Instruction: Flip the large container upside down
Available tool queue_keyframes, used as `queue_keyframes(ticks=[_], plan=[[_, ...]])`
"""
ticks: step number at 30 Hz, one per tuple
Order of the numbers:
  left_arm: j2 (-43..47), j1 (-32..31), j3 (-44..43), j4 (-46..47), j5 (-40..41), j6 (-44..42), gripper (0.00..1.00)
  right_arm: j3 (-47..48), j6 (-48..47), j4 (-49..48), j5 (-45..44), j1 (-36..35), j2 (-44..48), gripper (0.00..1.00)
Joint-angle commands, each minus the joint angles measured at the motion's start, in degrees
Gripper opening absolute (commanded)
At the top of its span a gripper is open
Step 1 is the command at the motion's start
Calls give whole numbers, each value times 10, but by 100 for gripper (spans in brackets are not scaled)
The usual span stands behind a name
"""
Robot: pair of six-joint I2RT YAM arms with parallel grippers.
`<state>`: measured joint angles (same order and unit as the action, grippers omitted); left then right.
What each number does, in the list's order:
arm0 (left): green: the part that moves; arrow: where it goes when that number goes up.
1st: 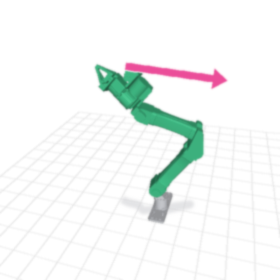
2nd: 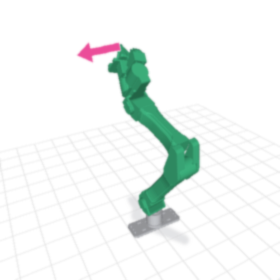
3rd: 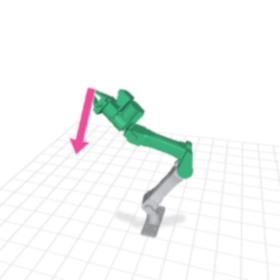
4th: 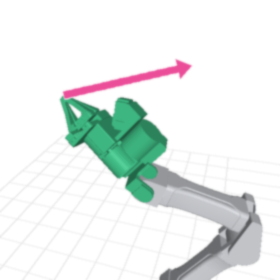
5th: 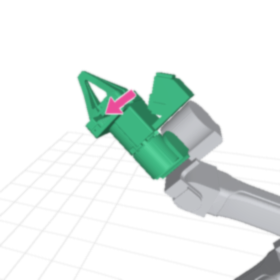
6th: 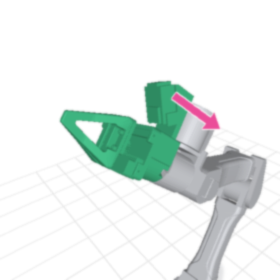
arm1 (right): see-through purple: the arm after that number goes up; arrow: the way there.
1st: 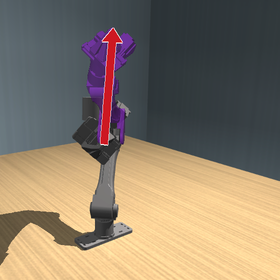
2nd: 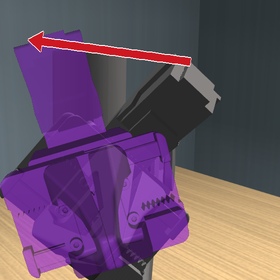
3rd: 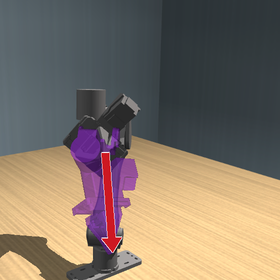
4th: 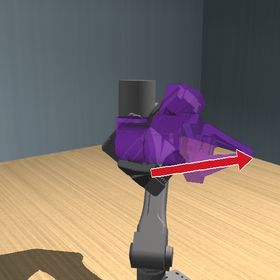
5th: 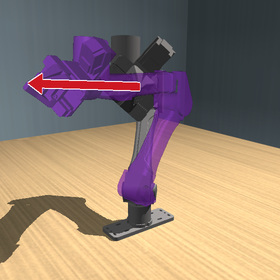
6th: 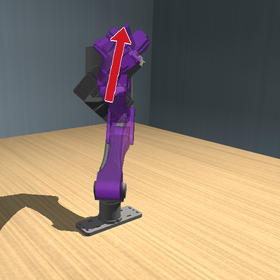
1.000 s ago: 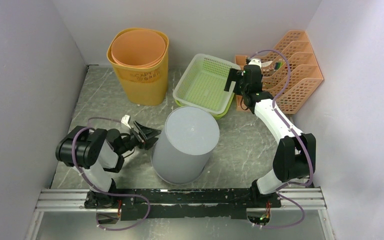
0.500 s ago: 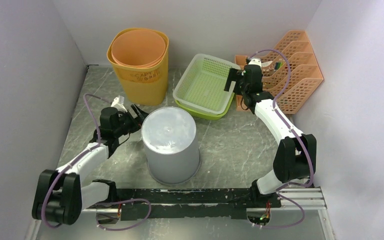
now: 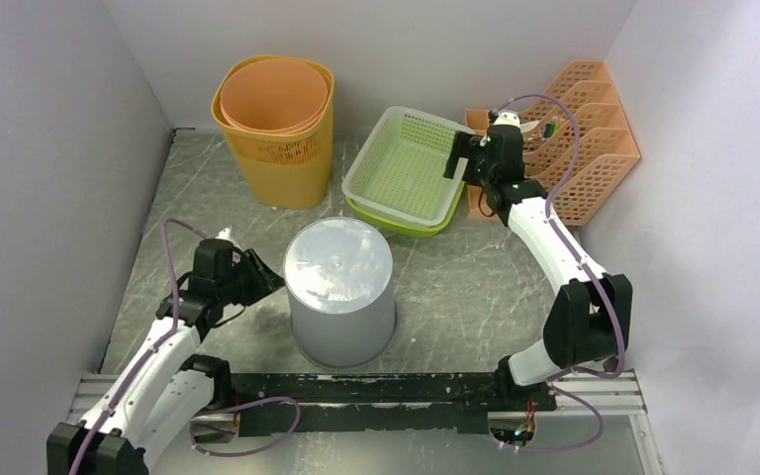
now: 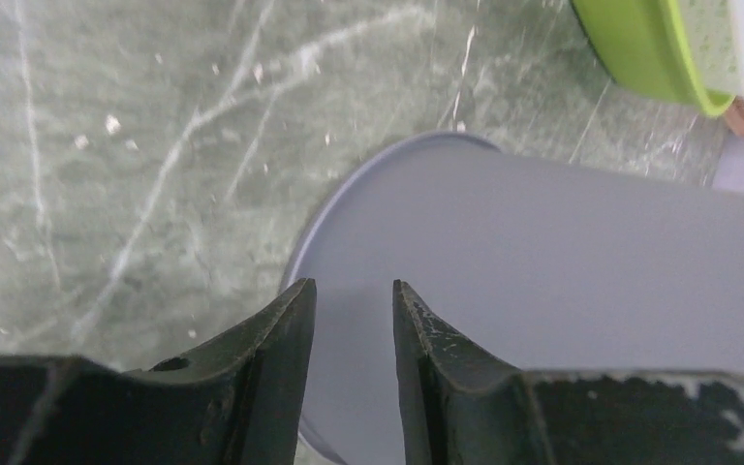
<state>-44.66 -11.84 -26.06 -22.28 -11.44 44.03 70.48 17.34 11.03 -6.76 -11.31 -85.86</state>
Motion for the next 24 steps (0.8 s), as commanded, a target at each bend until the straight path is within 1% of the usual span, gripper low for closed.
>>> queue_keyframes(ticks=[1, 4, 9, 11, 13, 16, 18, 20, 24], plan=[[18, -45, -16, -88, 12, 41, 44, 28, -5, 13, 7, 3, 16, 100], [10, -93, -29, -122, 22, 58, 40, 29, -11, 14, 5, 4, 11, 100], [33, -183, -14, -154, 18, 99, 40, 26, -15, 11, 2, 4, 8, 100], [39, -207, 7, -128, 11, 116, 40, 28, -10, 7, 7, 4, 7, 100], [28, -223, 27, -73, -10, 135, 40, 34, -5, 7, 16, 4, 3, 100], [-22, -259, 33, 26, -19, 162, 38, 58, -6, 23, 21, 3, -10, 100], [-79, -300, 16, 83, -9, 176, 39, 72, -9, 29, 15, 5, -12, 100], [-142, -347, -13, 140, 9, 184, 39, 88, -7, 30, 10, 6, -8, 100], [-277, -423, -101, 190, 56, 170, 40, 133, -2, 35, 22, 7, -5, 100]])
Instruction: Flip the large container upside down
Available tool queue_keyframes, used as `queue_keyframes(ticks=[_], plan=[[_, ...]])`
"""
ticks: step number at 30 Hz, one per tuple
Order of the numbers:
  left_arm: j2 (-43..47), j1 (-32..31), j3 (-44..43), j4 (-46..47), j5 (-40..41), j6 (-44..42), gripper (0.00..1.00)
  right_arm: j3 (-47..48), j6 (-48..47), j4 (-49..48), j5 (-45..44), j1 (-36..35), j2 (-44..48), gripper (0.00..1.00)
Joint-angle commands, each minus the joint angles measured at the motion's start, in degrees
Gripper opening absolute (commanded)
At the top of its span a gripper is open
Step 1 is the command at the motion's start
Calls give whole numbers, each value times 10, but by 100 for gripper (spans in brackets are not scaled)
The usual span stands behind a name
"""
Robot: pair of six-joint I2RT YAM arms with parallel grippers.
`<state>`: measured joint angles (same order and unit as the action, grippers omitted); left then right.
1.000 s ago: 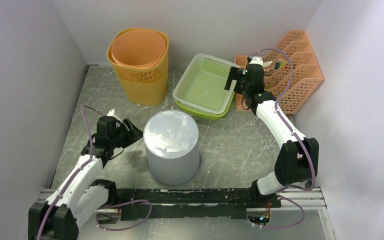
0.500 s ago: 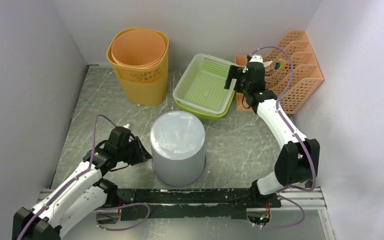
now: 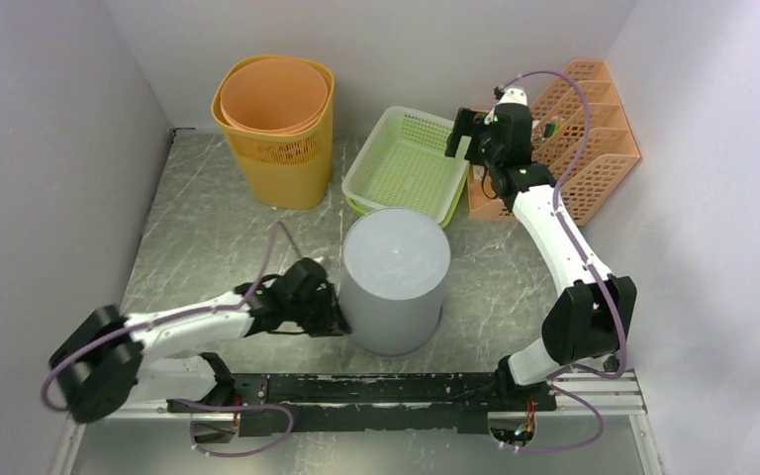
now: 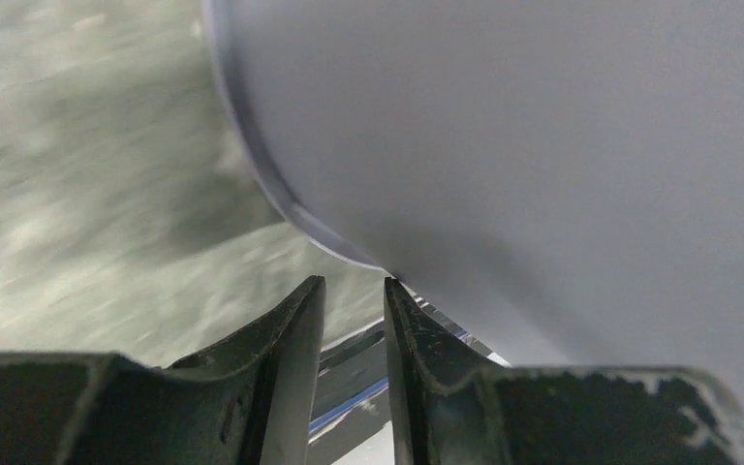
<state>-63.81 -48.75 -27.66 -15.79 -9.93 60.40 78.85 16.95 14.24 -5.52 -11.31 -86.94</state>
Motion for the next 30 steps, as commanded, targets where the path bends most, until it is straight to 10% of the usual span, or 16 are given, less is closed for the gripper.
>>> queue_keyframes(ticks=[1, 16, 30], plan=[[-115, -63, -104, 138, 49, 2, 40, 62, 3, 7, 17, 7, 6, 100], [-411, -118, -354, 250, 41, -203, 42, 70, -11, 18, -6, 11, 72, 100], [-239, -135, -289, 61, 266, -228, 50, 38, -1, 2, 9, 13, 80, 100]])
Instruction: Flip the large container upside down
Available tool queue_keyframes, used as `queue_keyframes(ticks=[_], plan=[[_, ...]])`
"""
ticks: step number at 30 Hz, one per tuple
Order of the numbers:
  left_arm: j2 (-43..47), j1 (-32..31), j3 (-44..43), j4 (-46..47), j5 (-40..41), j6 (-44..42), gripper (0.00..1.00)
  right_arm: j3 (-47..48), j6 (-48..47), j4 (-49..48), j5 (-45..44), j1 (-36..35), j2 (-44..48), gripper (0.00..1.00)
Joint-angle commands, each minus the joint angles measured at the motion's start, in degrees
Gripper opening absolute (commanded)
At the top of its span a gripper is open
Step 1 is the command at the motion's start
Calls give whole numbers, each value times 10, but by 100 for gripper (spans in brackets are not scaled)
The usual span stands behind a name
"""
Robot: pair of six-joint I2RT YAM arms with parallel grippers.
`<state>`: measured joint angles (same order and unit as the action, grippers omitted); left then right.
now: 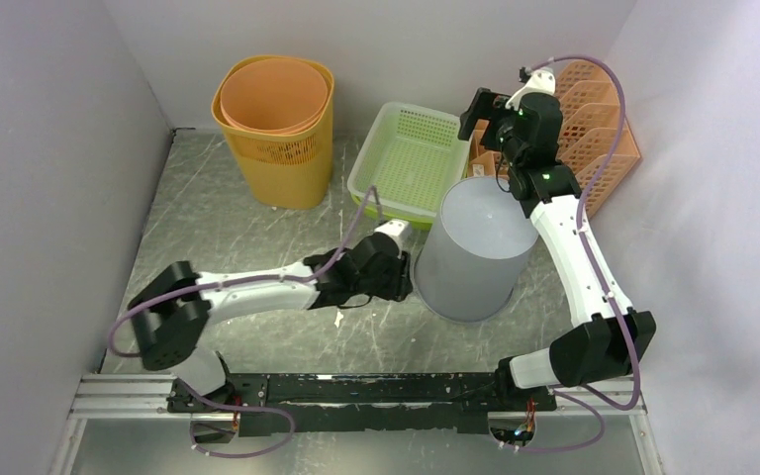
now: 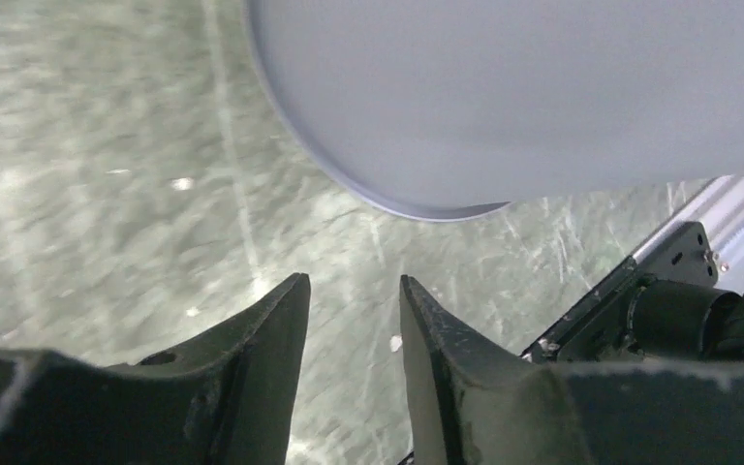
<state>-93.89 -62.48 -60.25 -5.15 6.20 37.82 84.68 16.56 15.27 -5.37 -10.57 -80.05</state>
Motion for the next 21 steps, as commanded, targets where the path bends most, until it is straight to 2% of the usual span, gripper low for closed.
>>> queue_keyframes(ticks=[1, 5, 9, 15, 21], plan=[[70, 3, 44, -39, 117, -7, 53, -22, 5, -12, 11, 5, 10, 100], [48, 3, 28, -17, 204, -37, 56, -21, 13, -10, 25, 4, 6, 100], [-10, 7, 5, 76, 247, -88, 59, -21, 13, -8, 23, 5, 16, 100], [-106, 23, -65, 148, 181, -103, 58, -5, -1, 15, 20, 5, 28, 100], [-192, 22, -159, 174, 101, -95, 58, -11, -8, 24, 0, 5, 47, 100]])
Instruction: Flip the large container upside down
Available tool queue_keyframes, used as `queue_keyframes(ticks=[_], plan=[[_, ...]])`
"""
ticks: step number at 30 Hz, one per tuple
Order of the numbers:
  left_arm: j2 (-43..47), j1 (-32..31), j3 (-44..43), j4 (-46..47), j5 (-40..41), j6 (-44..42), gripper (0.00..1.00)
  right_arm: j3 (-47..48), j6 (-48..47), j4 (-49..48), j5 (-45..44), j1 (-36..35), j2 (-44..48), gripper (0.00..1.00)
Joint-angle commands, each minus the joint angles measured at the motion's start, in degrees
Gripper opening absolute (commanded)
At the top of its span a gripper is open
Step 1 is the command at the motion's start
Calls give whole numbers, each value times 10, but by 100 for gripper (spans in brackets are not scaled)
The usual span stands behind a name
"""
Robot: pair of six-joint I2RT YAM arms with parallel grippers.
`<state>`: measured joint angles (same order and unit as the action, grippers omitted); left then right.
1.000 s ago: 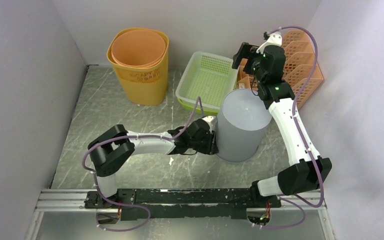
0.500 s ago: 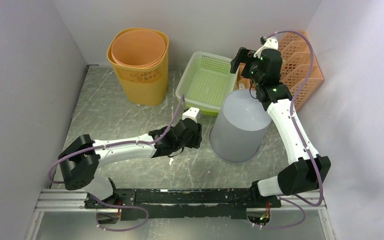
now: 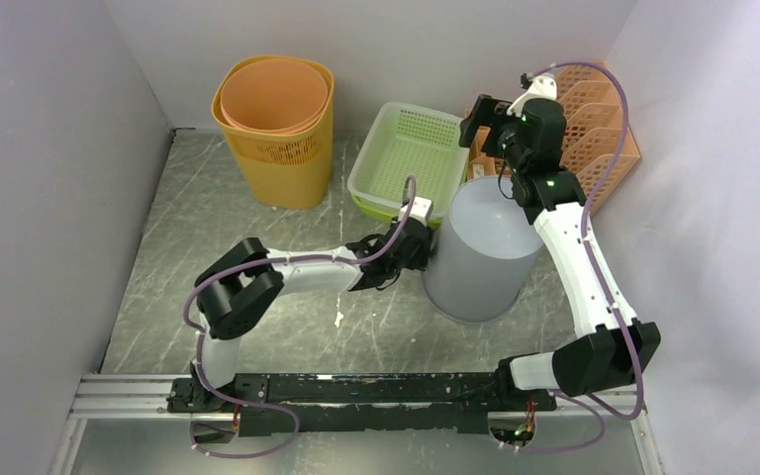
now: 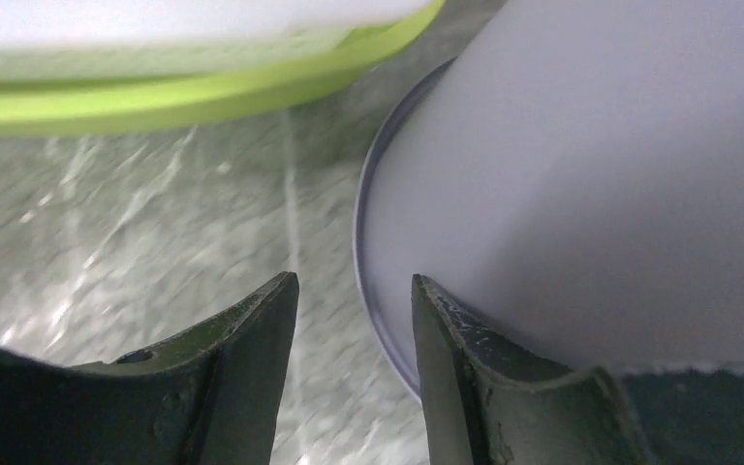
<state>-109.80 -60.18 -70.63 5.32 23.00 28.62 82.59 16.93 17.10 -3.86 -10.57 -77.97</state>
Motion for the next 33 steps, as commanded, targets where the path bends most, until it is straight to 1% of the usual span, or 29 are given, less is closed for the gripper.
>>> queue_keyframes(ticks=[1, 3, 8, 15, 17, 19, 22, 24, 26, 28, 30, 31, 33], plan=[[-43, -1, -66, 78, -95, 2, 58, 9, -13, 7, -22, 5, 29, 100], [-65, -1, -97, 84, -139, 12, 58, 11, -15, 10, -36, 5, 33, 100], [-142, -4, -213, 61, -228, 25, 58, 27, -17, 17, -45, 8, 28, 100], [-262, -6, -404, 4, -306, 22, 60, 35, -17, 19, -50, 21, 16, 100], [-275, -5, -425, -20, -310, 10, 62, 36, -17, 20, -47, 25, 14, 100], [-252, -3, -388, -20, -291, -1, 66, 35, -18, 20, -45, 27, 15, 100], [-194, 20, -290, 6, -282, 1, 71, 28, -16, 15, -41, 29, 18, 100], [-144, 32, -228, 12, -281, -4, 77, 23, -13, 13, -33, 30, 19, 100], [-100, 35, -170, 7, -266, -28, 80, 20, -13, 13, -23, 30, 15, 100], [-59, 35, -125, -4, -262, -63, 81, 15, -12, 12, -21, 30, 14, 100], [-34, 35, -92, -15, -276, -98, 81, 6, -9, 6, -21, 31, 13, 100], [-28, 35, -88, -22, -296, -115, 82, 3, -7, 2, -20, 31, 13, 100], [-27, 29, -85, -30, -337, -134, 87, -3, -2, -2, -16, 31, 11, 100]])
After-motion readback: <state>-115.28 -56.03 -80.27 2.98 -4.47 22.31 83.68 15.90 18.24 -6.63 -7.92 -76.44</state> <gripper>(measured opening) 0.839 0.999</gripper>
